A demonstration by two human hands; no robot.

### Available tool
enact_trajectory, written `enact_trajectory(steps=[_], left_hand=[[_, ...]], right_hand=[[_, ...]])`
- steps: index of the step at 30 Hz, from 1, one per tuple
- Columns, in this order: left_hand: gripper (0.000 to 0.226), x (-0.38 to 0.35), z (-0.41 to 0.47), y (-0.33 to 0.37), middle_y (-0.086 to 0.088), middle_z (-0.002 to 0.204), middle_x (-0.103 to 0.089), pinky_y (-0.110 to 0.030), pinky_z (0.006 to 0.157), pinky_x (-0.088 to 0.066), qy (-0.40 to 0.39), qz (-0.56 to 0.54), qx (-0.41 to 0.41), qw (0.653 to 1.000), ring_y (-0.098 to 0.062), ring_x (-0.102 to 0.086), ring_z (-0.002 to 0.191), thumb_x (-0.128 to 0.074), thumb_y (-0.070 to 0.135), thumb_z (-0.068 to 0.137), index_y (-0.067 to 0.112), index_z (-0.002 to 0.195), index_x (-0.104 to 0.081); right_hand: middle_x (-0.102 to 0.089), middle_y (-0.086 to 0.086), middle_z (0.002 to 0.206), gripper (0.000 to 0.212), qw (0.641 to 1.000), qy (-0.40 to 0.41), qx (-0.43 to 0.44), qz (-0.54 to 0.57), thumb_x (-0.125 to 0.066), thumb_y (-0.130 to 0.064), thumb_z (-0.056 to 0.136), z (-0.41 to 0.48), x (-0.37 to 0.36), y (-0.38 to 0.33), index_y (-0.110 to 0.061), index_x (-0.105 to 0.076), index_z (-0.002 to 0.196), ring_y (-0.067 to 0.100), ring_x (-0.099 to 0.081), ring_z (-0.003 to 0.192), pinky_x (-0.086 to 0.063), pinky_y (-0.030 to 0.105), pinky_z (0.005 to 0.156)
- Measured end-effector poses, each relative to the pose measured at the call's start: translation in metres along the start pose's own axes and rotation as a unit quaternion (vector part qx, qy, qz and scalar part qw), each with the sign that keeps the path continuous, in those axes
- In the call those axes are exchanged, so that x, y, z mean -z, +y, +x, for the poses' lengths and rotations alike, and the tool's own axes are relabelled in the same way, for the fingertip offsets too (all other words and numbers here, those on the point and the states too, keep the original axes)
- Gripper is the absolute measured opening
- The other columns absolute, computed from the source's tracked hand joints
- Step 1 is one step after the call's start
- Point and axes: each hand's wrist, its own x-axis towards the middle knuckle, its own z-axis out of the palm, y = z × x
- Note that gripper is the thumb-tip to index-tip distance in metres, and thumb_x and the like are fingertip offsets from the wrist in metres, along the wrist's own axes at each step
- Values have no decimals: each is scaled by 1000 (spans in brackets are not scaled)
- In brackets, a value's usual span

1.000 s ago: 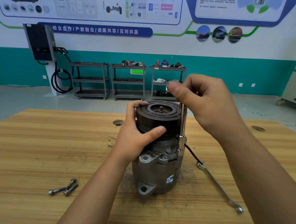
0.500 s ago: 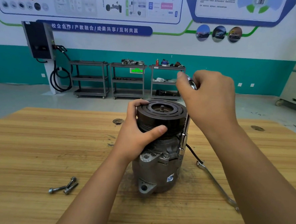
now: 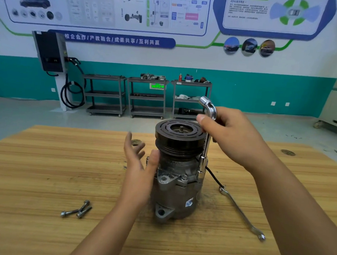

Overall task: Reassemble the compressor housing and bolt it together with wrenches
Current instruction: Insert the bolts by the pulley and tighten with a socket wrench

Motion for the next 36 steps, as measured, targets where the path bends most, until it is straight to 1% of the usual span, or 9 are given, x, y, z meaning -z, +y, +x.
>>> enact_trajectory(steps=[4, 8, 13, 16, 18, 22, 26, 30, 36], left_hand=[[118, -13, -44, -11, 9, 139, -36, -20, 92, -41, 19, 15, 62, 998, -11, -38, 126, -54, 83, 50, 42, 145, 3], [143, -34, -54, -10, 4, 154, -24, -44, 116, -22, 28, 112, 63, 991, -19, -24, 141, -80, 66, 43, 33, 148, 12], [121, -38, -42, -19, 4, 141, -43, -42, 108, -35, 72, 128, 57, 988, -17, -40, 131, -81, 59, 45, 24, 145, -22], [92, -21, -30, -27, 34, 112, -55, -6, 84, -42, 27, 100, 40, 994, 18, -49, 106, -78, 61, 38, 55, 120, -37], [76, -5, -16, -33, 41, 98, -59, 3, 70, -38, -48, 68, 48, 995, 23, -52, 96, -86, 49, 45, 52, 108, -44], [61, 20, 8, -43, 25, 98, -69, -13, 82, -47, -143, 24, 121, 982, 4, -61, 100, -87, 42, 50, 34, 102, -55], [38, 30, 13, -51, 26, 95, -70, -7, 71, -47, -138, -23, 102, 985, 8, -64, 91, -80, 26, 70, 29, 102, -60], [32, 30, 9, -51, 14, 107, -71, -18, 82, -49, -127, -27, 74, 989, -4, -64, 103, -70, 26, 76, 26, 108, -63], [27, 36, 4, -33, 23, 110, -64, -7, 85, -43, -161, 116, 46, 979, 14, -57, 101, -59, 23, 90, 35, 113, -57]], right_hand=[[-58, 7, 66, 38, 997, -11, 2, -70, -47, -39, 93, -5, -1, -3, -6, -59, 81, 24, -57, 64, -43, 33, 58], [-47, -1, 55, 35, 994, 109, 24, -4, -46, -35, 95, -12, -2, -7, -10, -52, 72, 14, -45, 50, -35, 29, 49], [-48, -2, 60, 32, 983, 173, 17, 57, -45, -34, 95, -12, 10, -7, -16, -51, 70, 16, -46, 53, -39, 32, 54], [-50, -5, 60, 32, 985, 158, 35, 62, -46, -34, 96, -5, 15, -12, -19, -53, 69, 13, -46, 53, -39, 32, 57], [-49, -8, 55, 32, 985, 155, 54, 61, -48, -33, 96, 0, 15, -17, -23, -52, 65, 12, -46, 52, -38, 31, 57], [-53, 5, 60, 33, 981, 153, 64, 101, -50, -33, 95, 8, 10, -19, -23, -54, 64, 16, -46, 50, -40, 35, 56], [-54, 22, 65, 34, 983, 130, 41, 122, -49, -33, 95, 7, -1, -9, -14, -56, 68, 11, -45, 44, -38, 31, 49], [-48, 9, 55, 31, 992, 82, 50, 82, -49, -34, 92, 6, -10, -1, -15, -56, 68, 17, -44, 50, -38, 34, 55], [-51, 13, 61, 32, 996, 33, 58, 58, -51, -32, 91, 8, -14, 3, -4, -58, 77, 27, -50, 58, -44, 39, 59]])
